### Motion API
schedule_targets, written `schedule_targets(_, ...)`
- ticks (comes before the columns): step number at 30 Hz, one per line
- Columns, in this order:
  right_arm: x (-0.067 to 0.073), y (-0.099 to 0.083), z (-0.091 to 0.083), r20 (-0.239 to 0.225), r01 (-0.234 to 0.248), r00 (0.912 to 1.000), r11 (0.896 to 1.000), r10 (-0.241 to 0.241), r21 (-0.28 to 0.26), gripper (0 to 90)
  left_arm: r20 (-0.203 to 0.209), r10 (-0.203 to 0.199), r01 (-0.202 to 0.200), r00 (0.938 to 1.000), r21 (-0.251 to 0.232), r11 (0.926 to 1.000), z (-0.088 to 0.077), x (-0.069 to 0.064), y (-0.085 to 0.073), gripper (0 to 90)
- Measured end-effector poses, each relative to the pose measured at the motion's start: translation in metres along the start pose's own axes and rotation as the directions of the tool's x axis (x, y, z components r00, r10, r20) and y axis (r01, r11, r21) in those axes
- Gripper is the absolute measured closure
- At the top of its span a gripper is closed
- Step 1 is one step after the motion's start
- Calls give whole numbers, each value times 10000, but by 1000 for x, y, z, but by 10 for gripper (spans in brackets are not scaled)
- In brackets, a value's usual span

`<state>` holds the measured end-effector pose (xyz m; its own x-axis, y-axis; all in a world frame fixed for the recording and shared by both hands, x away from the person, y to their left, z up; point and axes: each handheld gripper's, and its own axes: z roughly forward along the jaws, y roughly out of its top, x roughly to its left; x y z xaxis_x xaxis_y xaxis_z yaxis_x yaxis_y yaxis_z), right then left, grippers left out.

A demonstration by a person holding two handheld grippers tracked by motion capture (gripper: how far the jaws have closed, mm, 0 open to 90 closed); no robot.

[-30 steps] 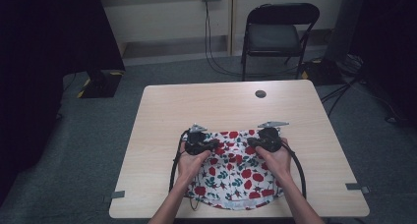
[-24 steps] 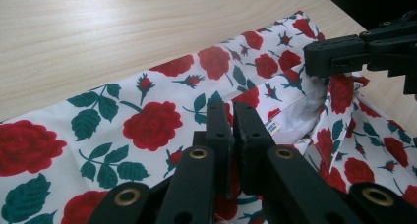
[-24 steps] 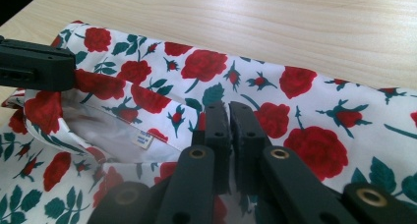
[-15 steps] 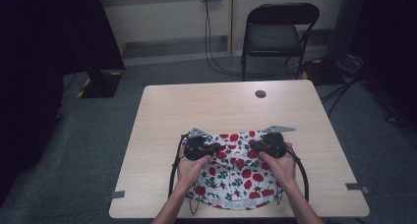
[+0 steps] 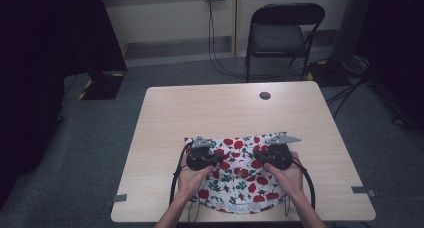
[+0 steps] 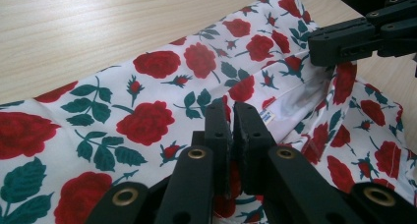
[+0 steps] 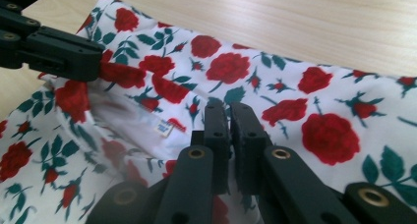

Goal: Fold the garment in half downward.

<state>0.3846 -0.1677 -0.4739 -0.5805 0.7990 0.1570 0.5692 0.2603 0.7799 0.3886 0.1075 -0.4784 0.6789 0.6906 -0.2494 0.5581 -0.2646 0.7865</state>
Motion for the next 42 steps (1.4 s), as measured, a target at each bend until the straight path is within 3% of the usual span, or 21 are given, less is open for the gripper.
schedule_targets(9, 2, -10, -5, -171, 22, 9999, 9999, -20, 101, 864, 36, 243, -243, 9997, 215, 9995, -3, -4, -9, 852)
schedule_targets(12, 3, -12, -7, -164, 113, 9998, 9998, -111, 138, 865, 153, 156, -159, 9998, 186, 9997, -7, -4, -11, 855)
schedule_targets(31, 17, -28, -27, -471, 827, 9955, 9966, -827, -10, 857, 467, 854, -870, 9953, 329, 9957, -20, -24, -31, 857)
schedule_targets(42, 22, -39, -33, -726, 1018, 9921, 9948, -1019, -50, 857, 544, 984, -1011, 9937, 494, 9937, -26, -28, -39, 863)
